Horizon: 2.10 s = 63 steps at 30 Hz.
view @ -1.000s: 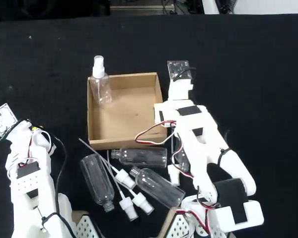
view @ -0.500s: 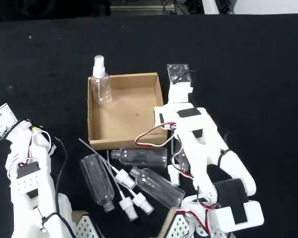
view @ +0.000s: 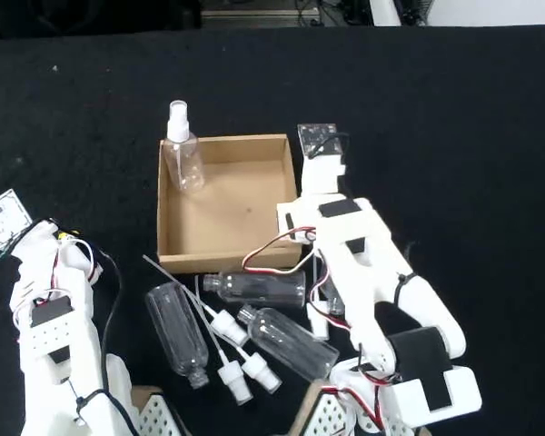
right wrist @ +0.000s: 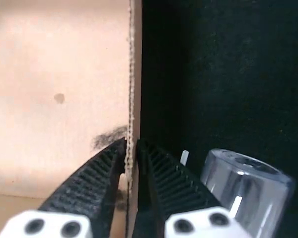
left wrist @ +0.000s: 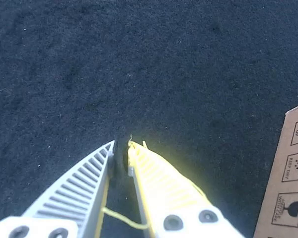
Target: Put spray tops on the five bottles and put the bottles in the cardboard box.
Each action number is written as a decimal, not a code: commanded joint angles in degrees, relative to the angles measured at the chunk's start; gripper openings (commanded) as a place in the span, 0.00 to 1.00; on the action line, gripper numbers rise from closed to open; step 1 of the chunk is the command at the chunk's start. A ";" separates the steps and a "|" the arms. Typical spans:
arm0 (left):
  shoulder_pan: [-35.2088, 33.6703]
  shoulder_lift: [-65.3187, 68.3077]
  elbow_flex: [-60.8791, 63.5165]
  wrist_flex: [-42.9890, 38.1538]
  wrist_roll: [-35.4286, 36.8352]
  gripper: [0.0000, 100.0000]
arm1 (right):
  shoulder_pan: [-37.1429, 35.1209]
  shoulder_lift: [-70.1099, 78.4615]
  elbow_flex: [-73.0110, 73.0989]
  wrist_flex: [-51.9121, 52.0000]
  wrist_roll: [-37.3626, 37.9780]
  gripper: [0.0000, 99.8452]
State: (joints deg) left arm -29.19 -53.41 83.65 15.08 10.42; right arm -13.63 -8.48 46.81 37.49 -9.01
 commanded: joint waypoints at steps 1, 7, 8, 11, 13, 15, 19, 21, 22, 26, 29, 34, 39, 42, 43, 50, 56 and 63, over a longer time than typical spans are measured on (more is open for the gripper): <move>-0.48 -1.23 -0.66 -1.41 0.09 0.03 | -1.67 -0.84 -0.13 0.35 -0.44 0.01; -0.48 -1.14 -0.66 -1.41 0.09 0.03 | -1.67 -0.84 -0.40 0.35 -0.44 0.01; -0.48 -1.14 -0.75 -1.14 0.00 0.03 | -1.67 -0.84 -0.57 0.35 -0.44 0.01; -0.48 -1.14 -0.75 -0.97 -1.93 0.03 | -1.76 -1.10 -2.33 2.46 -0.44 0.06; -0.04 -1.14 -1.54 0.97 -4.31 0.04 | -1.76 -2.95 -3.91 5.80 -0.44 0.12; 1.54 -1.23 -4.53 6.77 -6.95 0.09 | -1.76 -6.99 -4.62 8.79 -0.35 0.15; 6.20 -0.79 -15.78 26.20 -15.12 0.22 | -1.32 -17.10 -2.15 10.46 -0.35 0.15; 8.48 -0.70 -22.20 36.48 -21.27 0.23 | -0.62 -21.76 0.04 10.46 0.97 0.15; 9.19 -1.23 -25.63 41.58 -24.26 0.23 | 0.26 -24.04 1.19 10.46 1.67 0.15; 13.23 -0.70 -38.90 61.45 -35.43 0.23 | 6.59 -30.64 3.38 10.29 2.29 0.15; 20.35 -1.05 -41.71 71.82 -39.82 0.23 | 9.76 -31.69 4.62 8.44 2.20 0.15; 28.00 -0.70 -36.35 71.56 -35.08 0.24 | 9.32 -31.69 8.92 2.73 2.29 0.15; 31.34 -1.23 -30.11 69.01 -26.11 0.24 | 7.12 -31.69 9.71 2.37 2.37 0.15; 32.13 -1.23 -26.68 66.64 -21.45 0.24 | 6.51 -31.69 9.71 2.37 2.37 0.15; 31.69 -1.23 -25.36 64.70 -20.92 0.24 | 6.51 -31.69 9.71 2.37 2.37 0.15; 23.16 -1.23 -15.34 52.04 -21.01 0.31 | 6.51 -31.69 9.80 2.46 2.37 0.15; 7.34 -1.23 -15.96 52.40 -34.81 0.31 | 6.51 -31.69 9.80 2.46 2.37 0.15; -11.30 -1.23 -21.32 51.87 -53.19 0.32 | 6.59 -31.69 9.80 2.37 2.37 0.15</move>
State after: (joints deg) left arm -30.95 -53.67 68.09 67.82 -33.71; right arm -5.98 -37.85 56.57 41.36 -7.34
